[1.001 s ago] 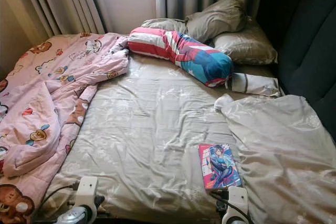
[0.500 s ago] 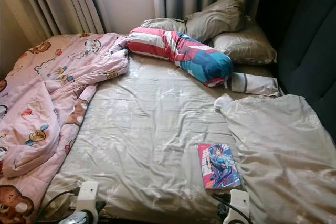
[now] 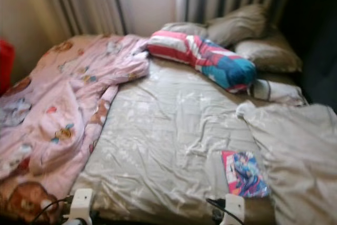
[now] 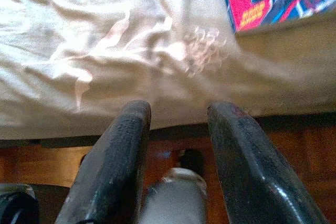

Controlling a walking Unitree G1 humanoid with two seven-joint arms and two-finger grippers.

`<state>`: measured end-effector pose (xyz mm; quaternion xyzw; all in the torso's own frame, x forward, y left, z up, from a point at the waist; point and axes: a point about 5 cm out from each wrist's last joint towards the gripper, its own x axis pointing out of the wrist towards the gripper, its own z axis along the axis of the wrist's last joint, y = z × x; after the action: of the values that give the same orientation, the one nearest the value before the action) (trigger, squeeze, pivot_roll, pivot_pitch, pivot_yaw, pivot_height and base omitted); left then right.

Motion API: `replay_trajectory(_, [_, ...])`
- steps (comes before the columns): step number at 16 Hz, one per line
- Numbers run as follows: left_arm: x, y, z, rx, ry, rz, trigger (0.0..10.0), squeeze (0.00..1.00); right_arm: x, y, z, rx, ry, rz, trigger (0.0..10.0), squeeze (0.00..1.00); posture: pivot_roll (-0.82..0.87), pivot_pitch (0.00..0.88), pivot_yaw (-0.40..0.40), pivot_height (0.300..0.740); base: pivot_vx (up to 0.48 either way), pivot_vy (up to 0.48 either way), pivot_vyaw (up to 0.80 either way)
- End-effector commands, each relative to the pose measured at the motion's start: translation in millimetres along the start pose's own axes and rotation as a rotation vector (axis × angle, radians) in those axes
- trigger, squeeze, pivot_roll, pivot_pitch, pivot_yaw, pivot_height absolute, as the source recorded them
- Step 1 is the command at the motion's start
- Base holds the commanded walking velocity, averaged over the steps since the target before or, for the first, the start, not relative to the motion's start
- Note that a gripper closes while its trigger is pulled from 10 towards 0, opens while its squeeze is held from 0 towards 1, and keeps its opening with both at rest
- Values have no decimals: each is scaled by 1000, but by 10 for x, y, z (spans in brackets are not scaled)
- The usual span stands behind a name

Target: Clean up the room

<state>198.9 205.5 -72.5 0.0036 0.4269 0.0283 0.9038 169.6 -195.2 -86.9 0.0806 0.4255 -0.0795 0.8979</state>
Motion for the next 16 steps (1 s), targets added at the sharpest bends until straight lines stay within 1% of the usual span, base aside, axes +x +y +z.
replay_trajectory(1, [6, -53, -4, 11, 7, -14, 10000, 0, -18, -89, -41, 6, 21, -26, 10000, 0, -10, 22, 9, 740, 0, 480, 0])
replay_trajectory(3, [7, -48, 1, 15, 8, -17, 10000, 0, -8, -103, 12, 30, 1, -34, 10000, 0, -12, 23, 13, 740, 0, 480, 0])
replay_trajectory(5, [6, -39, -2, 16, 9, -16, 10000, 0, 0, -89, 42, 33, -13, -29, 10000, 0, -11, 25, 12, 740, 0, 480, 0])
replay_trajectory(7, [3, -33, -11, 14, 11, -14, 10000, 0, -2, -66, 28, 4, -10, -21, 10000, 0, -7, 26, 13, 740, 0, 480, 0])
replay_trajectory(8, [3, -36, -13, 14, 13, -15, 10000, 0, -3, -63, 24, 6, -12, -21, 10000, 0, -5, 29, 14, 740, 0, 480, 0])
replay_trajectory(11, [6, -59, -14, 16, 14, -17, 10000, 0, -6, -51, 7, 27, -11, -21, 10000, 0, -3, 34, 16, 740, 0, 480, 742])
replay_trajectory(16, [8, -66, 0, 23, 7, -22, 10000, 0, -5, -47, 11, 56, -15, -21, 10000, 0, -1, 37, 24, 740, 0, 480, 0])
